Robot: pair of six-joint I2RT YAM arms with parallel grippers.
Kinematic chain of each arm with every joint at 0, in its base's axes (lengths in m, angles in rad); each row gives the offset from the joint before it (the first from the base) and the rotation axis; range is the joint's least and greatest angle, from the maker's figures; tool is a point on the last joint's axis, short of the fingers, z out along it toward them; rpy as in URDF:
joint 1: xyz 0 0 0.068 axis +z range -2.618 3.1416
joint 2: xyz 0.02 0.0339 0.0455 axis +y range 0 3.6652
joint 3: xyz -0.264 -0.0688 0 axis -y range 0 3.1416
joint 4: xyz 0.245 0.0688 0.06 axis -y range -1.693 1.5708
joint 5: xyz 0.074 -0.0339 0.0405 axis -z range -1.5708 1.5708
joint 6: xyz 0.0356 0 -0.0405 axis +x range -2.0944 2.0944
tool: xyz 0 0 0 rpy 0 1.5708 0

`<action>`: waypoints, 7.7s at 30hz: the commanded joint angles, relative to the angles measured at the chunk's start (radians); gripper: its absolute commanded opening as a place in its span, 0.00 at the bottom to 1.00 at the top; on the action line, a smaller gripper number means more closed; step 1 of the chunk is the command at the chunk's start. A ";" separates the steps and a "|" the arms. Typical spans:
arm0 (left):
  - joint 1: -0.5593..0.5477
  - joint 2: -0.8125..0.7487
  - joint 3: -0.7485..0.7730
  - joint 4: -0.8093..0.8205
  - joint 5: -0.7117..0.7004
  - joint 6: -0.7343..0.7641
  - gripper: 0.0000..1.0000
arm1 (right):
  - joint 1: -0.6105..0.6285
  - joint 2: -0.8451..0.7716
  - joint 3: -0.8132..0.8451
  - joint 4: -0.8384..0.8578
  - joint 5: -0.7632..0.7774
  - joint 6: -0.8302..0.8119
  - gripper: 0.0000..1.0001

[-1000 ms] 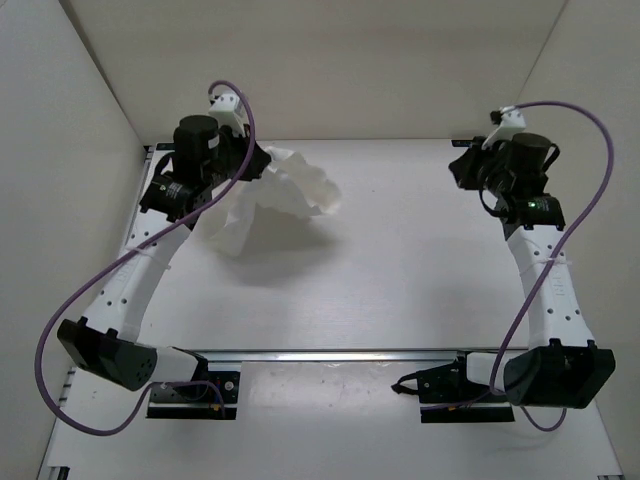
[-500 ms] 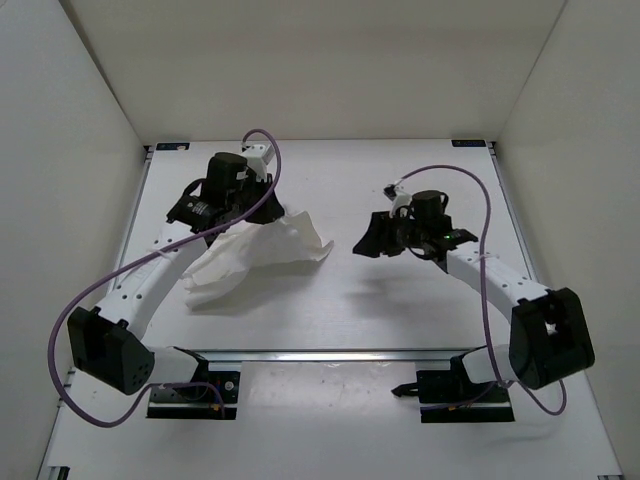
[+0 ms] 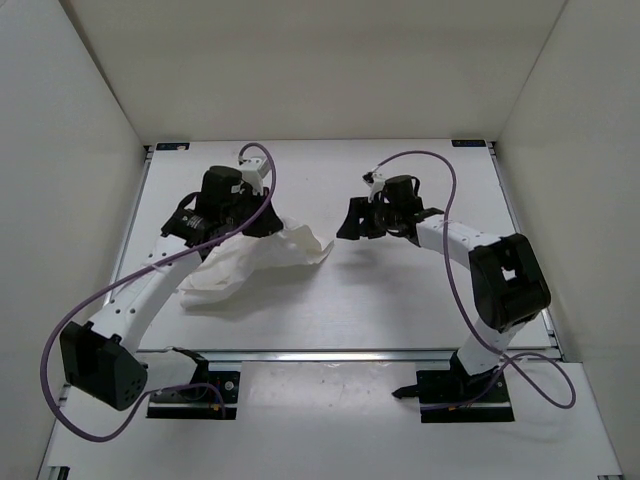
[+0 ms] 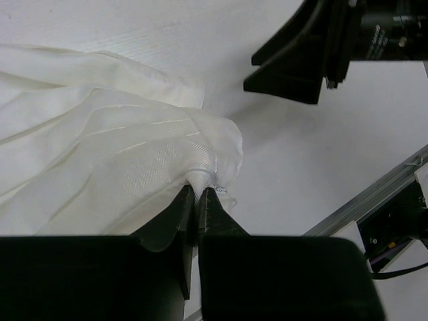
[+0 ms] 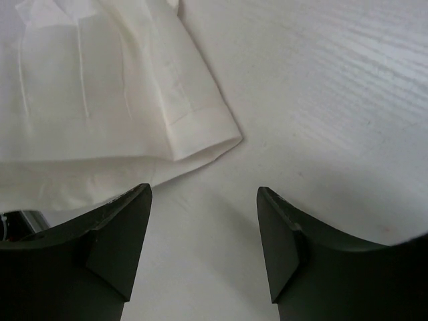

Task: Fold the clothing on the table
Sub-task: Flatten the skirt out

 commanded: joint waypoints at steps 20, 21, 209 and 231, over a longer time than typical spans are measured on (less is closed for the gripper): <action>-0.050 -0.200 -0.264 -0.085 0.060 -0.007 0.00 | 0.095 0.315 0.301 -0.197 -0.006 -0.185 0.58; -0.056 -0.200 -0.264 -0.083 0.069 -0.004 0.00 | 0.097 0.326 0.316 -0.197 0.002 -0.189 0.58; 0.017 0.524 -0.101 0.336 -0.038 -0.231 0.66 | -0.086 -0.513 -0.511 -0.078 0.188 0.089 0.00; -0.063 0.292 -0.393 0.503 -0.075 -0.412 0.69 | -0.187 -0.441 -0.460 -0.116 0.092 -0.017 0.00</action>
